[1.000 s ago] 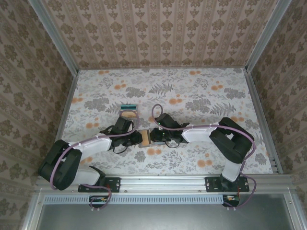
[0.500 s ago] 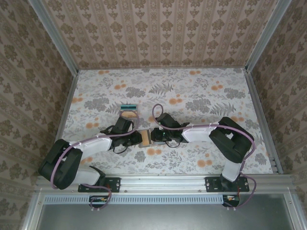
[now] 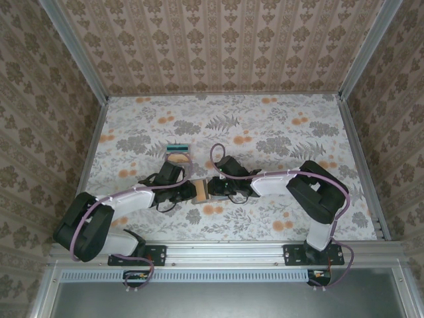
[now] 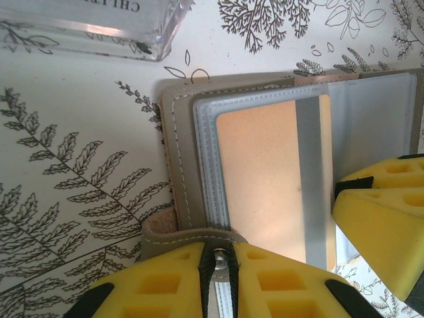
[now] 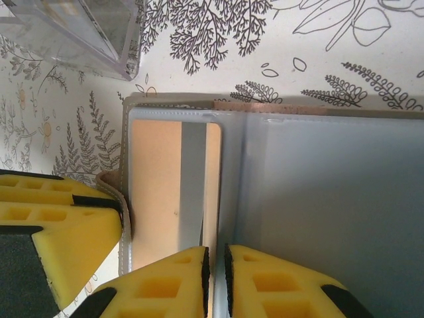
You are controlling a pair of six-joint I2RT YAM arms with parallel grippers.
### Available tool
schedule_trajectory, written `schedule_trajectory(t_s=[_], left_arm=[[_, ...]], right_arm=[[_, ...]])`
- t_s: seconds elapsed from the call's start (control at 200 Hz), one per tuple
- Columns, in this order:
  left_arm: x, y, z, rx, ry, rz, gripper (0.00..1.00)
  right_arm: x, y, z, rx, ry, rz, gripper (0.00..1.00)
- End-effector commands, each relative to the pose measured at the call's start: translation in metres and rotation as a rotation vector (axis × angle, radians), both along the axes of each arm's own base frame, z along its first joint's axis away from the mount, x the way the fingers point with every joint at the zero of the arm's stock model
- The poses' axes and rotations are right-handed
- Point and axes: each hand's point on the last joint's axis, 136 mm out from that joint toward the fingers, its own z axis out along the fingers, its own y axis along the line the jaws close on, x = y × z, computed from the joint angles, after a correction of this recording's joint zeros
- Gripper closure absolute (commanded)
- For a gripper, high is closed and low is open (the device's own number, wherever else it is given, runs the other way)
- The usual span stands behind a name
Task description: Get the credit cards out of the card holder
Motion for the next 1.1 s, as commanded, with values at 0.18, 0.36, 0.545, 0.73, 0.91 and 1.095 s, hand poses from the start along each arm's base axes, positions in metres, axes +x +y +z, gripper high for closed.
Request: schedule_trajectory(t_s=[0.18,0.36,0.545,0.73,0.91,1.095], left_arm=[[-0.005,0.004,-0.008,0.027,0.033,-0.003,0.81],[-0.005,0.003,-0.008,0.026,0.033,-0.004,0.81],[-0.006,0.002,-0.008,0.025,0.033,-0.008,0.81],[-0.006,0.003,-0.009,0.031,0.036,-0.006,0.82],[-0.006,0.005,-0.008,0.042,0.035,0.000,0.83],[-0.007,0.007,-0.011,0.051,0.040,0.002,0.83]], right_arm=[[0.001,0.007,0.000,0.032,0.018,0.004,0.82],[-0.002,0.012,-0.003,0.048,0.038,0.022,0.82],[-0.003,0.016,0.002,0.075,0.035,0.033,0.84],[-0.003,0.008,0.002,0.057,0.025,0.014,0.99],[0.000,-0.006,0.004,0.033,0.005,-0.022,1.00],[0.002,-0.014,0.003,0.023,0.006,-0.047,1.00]])
